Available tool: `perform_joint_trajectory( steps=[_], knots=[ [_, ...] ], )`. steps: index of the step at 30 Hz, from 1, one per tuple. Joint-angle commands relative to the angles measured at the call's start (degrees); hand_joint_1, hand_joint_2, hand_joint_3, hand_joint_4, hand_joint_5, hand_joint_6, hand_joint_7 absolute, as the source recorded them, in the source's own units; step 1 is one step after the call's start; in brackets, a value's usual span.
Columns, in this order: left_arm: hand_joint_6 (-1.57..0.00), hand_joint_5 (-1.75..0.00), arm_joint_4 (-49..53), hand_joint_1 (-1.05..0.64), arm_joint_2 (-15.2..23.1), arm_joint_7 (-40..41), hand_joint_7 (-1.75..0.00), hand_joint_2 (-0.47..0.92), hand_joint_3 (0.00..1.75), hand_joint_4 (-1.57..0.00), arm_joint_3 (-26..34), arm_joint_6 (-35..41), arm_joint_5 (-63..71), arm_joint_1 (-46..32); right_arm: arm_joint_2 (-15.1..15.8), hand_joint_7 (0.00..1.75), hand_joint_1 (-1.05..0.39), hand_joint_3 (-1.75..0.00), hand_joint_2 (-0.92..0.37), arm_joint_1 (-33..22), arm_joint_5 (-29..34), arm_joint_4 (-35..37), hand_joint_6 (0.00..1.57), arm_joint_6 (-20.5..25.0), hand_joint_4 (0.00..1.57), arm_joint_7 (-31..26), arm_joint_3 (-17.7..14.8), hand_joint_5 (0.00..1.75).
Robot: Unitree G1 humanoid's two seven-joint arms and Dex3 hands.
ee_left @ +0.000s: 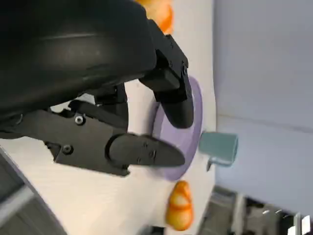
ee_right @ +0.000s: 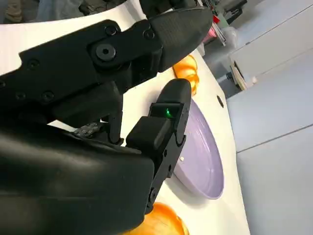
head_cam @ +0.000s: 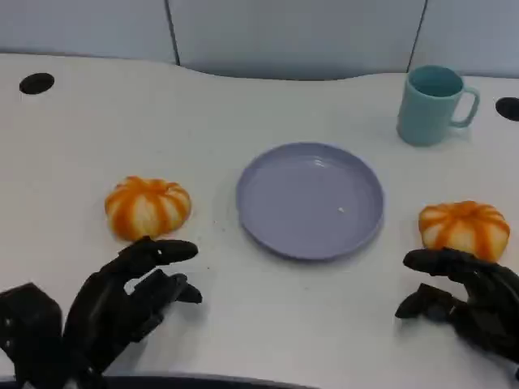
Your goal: Grasp the bread from the table and place it into the plate.
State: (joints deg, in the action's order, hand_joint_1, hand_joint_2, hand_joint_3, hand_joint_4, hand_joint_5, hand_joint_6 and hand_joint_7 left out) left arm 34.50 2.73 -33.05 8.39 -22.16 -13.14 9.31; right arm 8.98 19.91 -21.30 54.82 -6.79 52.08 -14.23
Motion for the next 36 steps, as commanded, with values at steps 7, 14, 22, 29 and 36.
perform_joint_trajectory(
  steps=[7, 14, 22, 29, 36],
  knots=[
    [-0.35, -0.57, -5.0, -0.54, 9.7, 13.8, -0.01, 0.92, 0.12, -0.12, -5.9, -15.6, 23.0, -0.4, -0.8, 0.43, -0.38, -0.05, -0.92, -2.5, 0.5, -1.8, 0.85, 3.3, 0.64, -2.1, 0.8, 1.09],
    [-0.22, -0.39, -10.2, -0.55, 16.2, 30.6, 0.0, 0.92, 0.08, -0.04, -9.4, -16.8, 43.2, 1.3, -1.1, 0.44, -0.38, -0.05, -0.92, -2.1, 0.2, -1.1, 0.85, 3.0, 0.65, -1.6, 0.8, 1.11],
    [-0.12, -0.14, -20.9, -0.59, 20.3, 35.5, 0.0, 0.92, 0.02, 0.0, -13.5, -5.3, 56.4, 3.0, -1.1, 0.46, -0.38, -0.05, -0.92, -1.8, 0.3, -0.9, 0.85, 3.2, 0.66, -2.4, 1.0, 1.11],
    [-0.15, -0.09, -25.7, -0.65, 22.3, 34.5, -0.01, 0.89, 0.0, 0.0, -17.4, 4.8, 64.1, 6.4, -1.1, 0.46, -0.38, -0.06, -0.92, -1.8, 0.1, -1.1, 0.83, 3.1, 0.64, -2.0, 1.0, 1.1],
    [-0.1, -0.08, -21.6, -0.61, 22.4, 29.2, 0.0, 0.84, 0.0, -0.02, -22.1, 14.9, 67.2, 12.8, -1.2, 0.48, -0.37, -0.06, -0.92, -1.9, 0.0, -1.0, 0.84, 2.7, 0.66, -1.9, 0.9, 1.11]
  ],
)
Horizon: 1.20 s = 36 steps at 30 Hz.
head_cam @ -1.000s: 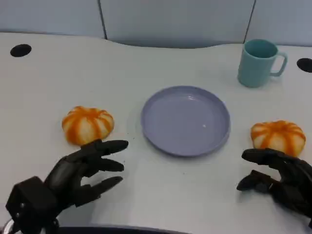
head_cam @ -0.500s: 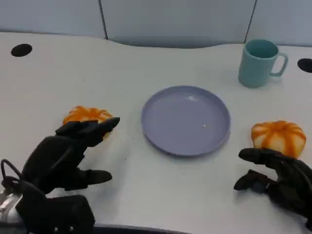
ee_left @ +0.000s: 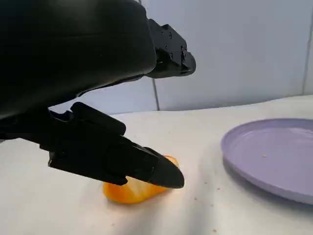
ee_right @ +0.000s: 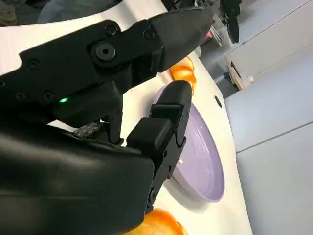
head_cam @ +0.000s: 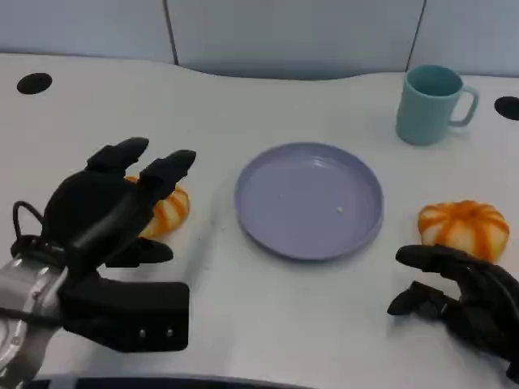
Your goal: Grasp the bread from the table and place it into the plate.
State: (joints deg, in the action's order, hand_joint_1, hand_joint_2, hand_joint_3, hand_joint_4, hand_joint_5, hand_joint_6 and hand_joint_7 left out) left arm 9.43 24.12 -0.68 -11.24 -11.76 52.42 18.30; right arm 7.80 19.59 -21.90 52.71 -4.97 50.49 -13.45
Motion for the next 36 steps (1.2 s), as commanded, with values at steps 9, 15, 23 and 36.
perform_joint_trajectory(
  steps=[9, 15, 23, 36],
  knots=[
    [-0.05, -0.02, 17.9, -0.57, -1.6, -6.8, 0.0, 0.81, 0.0, 0.0, -9.3, 13.3, 1.9, 15.1, 0.3, 0.49, -0.38, -0.06, -0.92, -1.5, 0.3, 1.4, 0.84, 1.4, 0.68, 0.0, -0.2, 1.12],
    [-0.06, 0.0, 30.1, -0.58, -3.8, -5.9, -0.01, 0.77, 0.0, 0.0, -12.2, 14.5, -0.1, 22.6, 0.7, 0.49, -0.38, -0.05, -0.92, -1.7, 0.3, 1.2, 0.82, 1.5, 0.67, 0.5, -0.4, 1.1],
    [-0.09, -0.01, 47.4, -0.6, -6.9, -2.8, -0.02, 0.77, 0.0, -0.01, -16.5, 12.4, -2.1, 31.2, 1.0, 0.5, -0.37, -0.07, -0.92, -1.7, 0.6, 1.3, 0.82, 1.7, 0.67, 0.5, -0.4, 1.12],
    [-0.19, -0.05, 63.4, -0.55, -11.4, 0.3, -0.03, 0.72, 0.0, -0.1, -21.1, 10.9, -4.1, 38.1, 0.9, 0.52, -0.38, -0.07, -0.92, -2.3, 0.4, 0.5, 0.82, 1.9, 0.68, 0.6, -0.6, 1.12]
  ],
)
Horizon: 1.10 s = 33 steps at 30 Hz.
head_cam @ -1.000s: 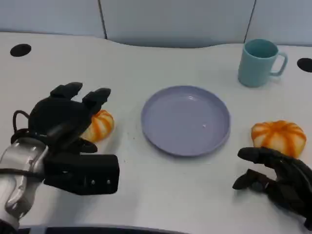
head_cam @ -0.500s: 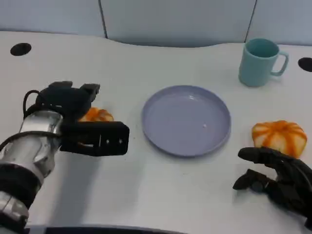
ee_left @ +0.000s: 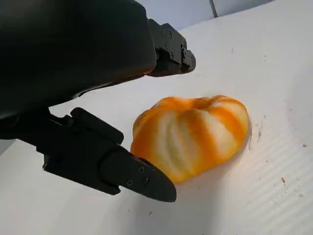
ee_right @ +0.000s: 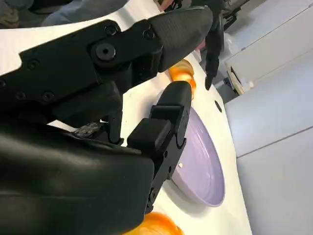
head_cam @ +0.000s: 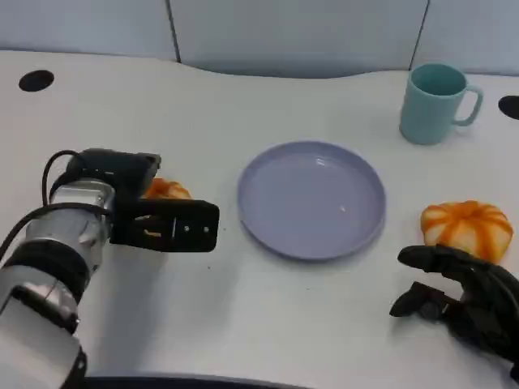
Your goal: Grasp the bread from the table and place it into the plate.
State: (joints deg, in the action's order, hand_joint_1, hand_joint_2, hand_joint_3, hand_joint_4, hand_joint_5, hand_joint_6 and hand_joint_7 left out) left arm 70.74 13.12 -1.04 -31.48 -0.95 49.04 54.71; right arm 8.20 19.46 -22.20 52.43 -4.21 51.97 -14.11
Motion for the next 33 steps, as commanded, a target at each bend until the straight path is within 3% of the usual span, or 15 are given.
perform_joint_trajectory(
  steps=[1, 26, 33],
  knots=[
    [-0.19, -0.05, 2.5, -0.55, -0.5, 0.8, -0.03, 0.72, 0.0, -0.09, -1.0, 0.0, -0.8, 1.8, 0.5, 0.52, -0.38, -0.07, -0.92, -2.2, 0.6, 0.8, 0.82, 1.0, 0.67, -0.5, 0.0, 1.12],
    [-0.13, 0.0, 7.3, -0.54, -4.6, 5.3, 0.0, 0.73, 0.01, -0.01, -5.6, 1.5, -1.4, 0.0, 0.8, 0.52, -0.37, -0.06, -0.92, -3.4, 0.5, -0.3, 0.81, 1.4, 0.67, -0.2, -0.1, 1.13],
    [-0.29, -0.13, 7.7, -0.48, -5.4, 4.6, -0.06, 0.75, 0.01, -0.27, -5.0, 3.2, -2.9, -1.0, 0.7, 0.52, -0.38, -0.07, -0.92, -4.2, 0.3, -2.1, 0.81, 1.8, 0.67, 0.2, 0.1, 1.12]
  ],
)
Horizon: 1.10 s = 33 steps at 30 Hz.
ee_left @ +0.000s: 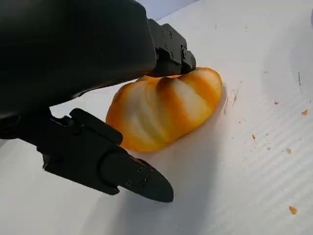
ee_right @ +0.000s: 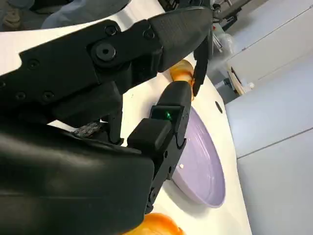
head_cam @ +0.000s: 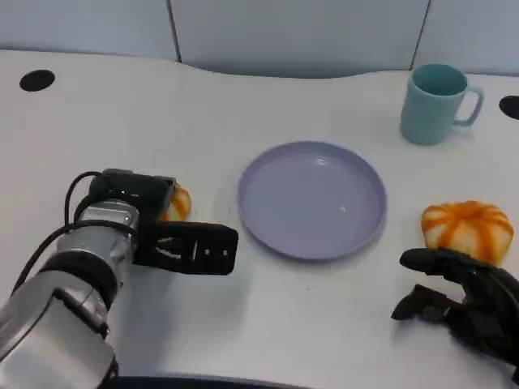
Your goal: Grasp the bread from the table and place it into the plate.
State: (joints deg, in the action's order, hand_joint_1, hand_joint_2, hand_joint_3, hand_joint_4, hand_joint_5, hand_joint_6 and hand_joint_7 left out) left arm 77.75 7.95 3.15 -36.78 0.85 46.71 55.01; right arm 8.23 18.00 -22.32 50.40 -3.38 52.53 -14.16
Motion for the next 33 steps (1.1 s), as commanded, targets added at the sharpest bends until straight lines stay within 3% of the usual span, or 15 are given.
perform_joint_trajectory(
  steps=[1, 9, 11, 14, 20, 23, 24, 26, 28, 30, 33],
  knots=[
    [-0.32, -0.13, 0.8, -0.48, -0.3, 0.4, -0.06, 0.75, 0.01, -0.3, 0.0, 1.6, -0.4, -1.5, 0.7, 0.52, -0.38, -0.07, -0.92, -3.0, 0.4, -0.6, 0.8, 1.1, 0.66, -0.5, 0.1, 1.12],
    [-0.41, -0.18, 0.9, -0.33, 0.4, 0.4, -0.04, 0.8, 0.01, -0.44, 0.4, 0.6, -1.1, -3.0, 0.7, 0.51, -0.39, -0.08, -0.92, -4.3, -0.3, -2.8, 0.81, 2.5, 0.67, -0.5, 0.2, 1.09],
    [-0.48, -0.75, 1.0, -0.31, 0.7, 0.8, -0.02, 0.83, 0.0, -0.51, 0.1, -0.2, -0.9, -3.3, 0.8, 0.5, -0.39, -0.08, -0.92, -4.5, -0.3, -3.3, 0.8, 2.9, 0.66, -0.7, 0.3, 1.09],
    [-0.68, -1.04, 1.2, -0.31, 0.5, 0.9, -0.08, 0.87, 0.01, -0.54, -0.3, -0.2, -0.9, -3.6, 0.8, 0.51, -0.4, -0.08, -0.92, -5.1, -0.3, -4.3, 0.8, 3.1, 0.67, -1.0, 0.4, 1.08],
    [-0.99, -1.05, 1.1, -0.38, 0.7, 0.2, -0.13, 0.9, 0.01, -0.62, 0.1, -1.1, -1.7, -3.8, 0.7, 0.51, -0.37, -0.09, -0.92, -5.3, -0.8, -4.4, 0.79, 3.1, 0.66, -0.7, 0.3, 1.08],
    [-1.09, -1.21, 1.1, -0.38, 1.0, -0.5, -0.15, 0.85, 0.0, -0.62, 0.5, -1.6, -2.0, -4.0, 0.7, 0.51, -0.38, -0.09, -0.92, -5.3, -0.7, -4.4, 0.79, 3.2, 0.66, -0.9, 0.3, 1.08],
    [-1.07, -1.21, 1.2, -0.35, 1.0, -0.4, -0.14, 0.87, 0.01, -0.6, 0.5, -1.4, -2.1, -4.1, 0.7, 0.51, -0.37, -0.1, -0.92, -5.4, -0.5, -4.8, 0.79, 3.2, 0.66, -1.2, 0.5, 1.08],
    [-0.93, -1.04, 1.1, -0.33, 1.0, 0.2, -0.07, 0.91, 0.26, -0.49, 0.8, -1.2, -2.3, -4.5, 0.7, 0.51, -0.37, -0.1, -0.92, -5.6, -0.4, -5.1, 0.79, 3.1, 0.67, -1.3, 0.6, 1.08],
    [-0.89, -0.96, 1.0, -0.34, 1.3, 1.3, -0.05, 0.92, 0.44, -0.48, 1.7, -1.8, -3.1, -5.0, 0.7, 0.51, -0.37, -0.09, -0.92, -5.6, -0.6, -5.3, 0.79, 3.6, 0.67, -1.4, 0.6, 1.08],
    [-0.86, -0.94, 0.7, -0.34, 1.8, 3.5, -0.04, 0.92, 0.51, -0.45, 2.5, -3.0, -3.6, -5.5, 0.8, 0.52, -0.37, -0.09, -0.92, -5.7, -0.5, -5.8, 0.79, 4.0, 0.68, -1.8, 0.8, 1.08],
    [-0.83, -1.05, 0.4, -0.32, 2.3, 6.2, -0.03, 0.92, 0.45, -0.45, 3.8, -4.1, -4.5, -5.6, 0.6, 0.52, -0.36, -0.1, -0.92, -5.5, -0.8, -5.0, 0.79, 3.5, 0.67, -1.3, 0.5, 1.08]
  ],
)
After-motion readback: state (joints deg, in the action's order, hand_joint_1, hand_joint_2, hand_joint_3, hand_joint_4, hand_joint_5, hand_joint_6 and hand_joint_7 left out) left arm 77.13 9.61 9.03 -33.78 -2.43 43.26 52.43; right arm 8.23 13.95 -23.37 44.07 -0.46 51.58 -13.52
